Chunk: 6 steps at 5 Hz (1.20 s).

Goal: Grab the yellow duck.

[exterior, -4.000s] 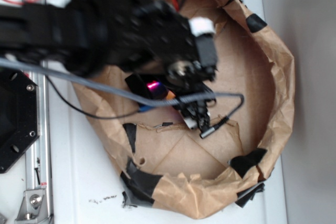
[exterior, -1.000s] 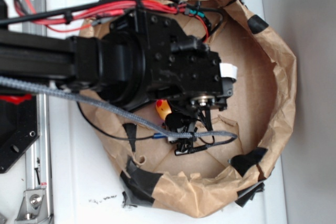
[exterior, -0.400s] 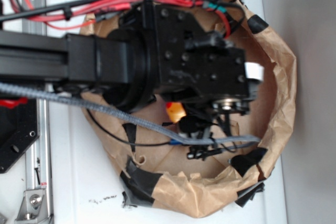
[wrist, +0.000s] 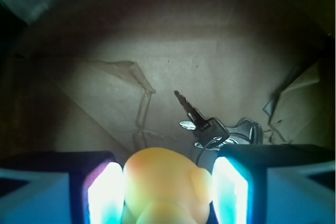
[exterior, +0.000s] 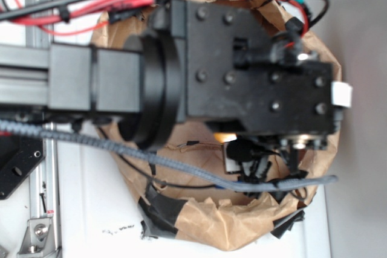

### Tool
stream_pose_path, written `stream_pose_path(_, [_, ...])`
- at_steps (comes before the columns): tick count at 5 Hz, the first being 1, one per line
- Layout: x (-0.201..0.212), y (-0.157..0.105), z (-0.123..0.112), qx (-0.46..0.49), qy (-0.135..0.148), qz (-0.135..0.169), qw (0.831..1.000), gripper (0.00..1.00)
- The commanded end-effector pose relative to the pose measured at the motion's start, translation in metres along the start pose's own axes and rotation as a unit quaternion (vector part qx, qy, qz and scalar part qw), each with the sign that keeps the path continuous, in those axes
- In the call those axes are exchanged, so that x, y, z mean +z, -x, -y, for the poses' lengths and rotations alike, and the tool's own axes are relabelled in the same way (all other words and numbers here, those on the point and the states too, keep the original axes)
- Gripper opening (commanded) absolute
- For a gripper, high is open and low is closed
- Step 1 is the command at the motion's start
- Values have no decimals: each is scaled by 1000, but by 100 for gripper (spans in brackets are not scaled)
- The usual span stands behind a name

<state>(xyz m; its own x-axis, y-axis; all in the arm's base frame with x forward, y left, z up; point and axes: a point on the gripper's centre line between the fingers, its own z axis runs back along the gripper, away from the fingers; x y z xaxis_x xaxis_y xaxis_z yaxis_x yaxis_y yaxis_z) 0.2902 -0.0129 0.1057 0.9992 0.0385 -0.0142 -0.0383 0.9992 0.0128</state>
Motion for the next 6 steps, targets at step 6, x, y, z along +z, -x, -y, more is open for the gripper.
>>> stream_pose_path(6, [57, 23, 15, 132, -98, 0, 986, 0])
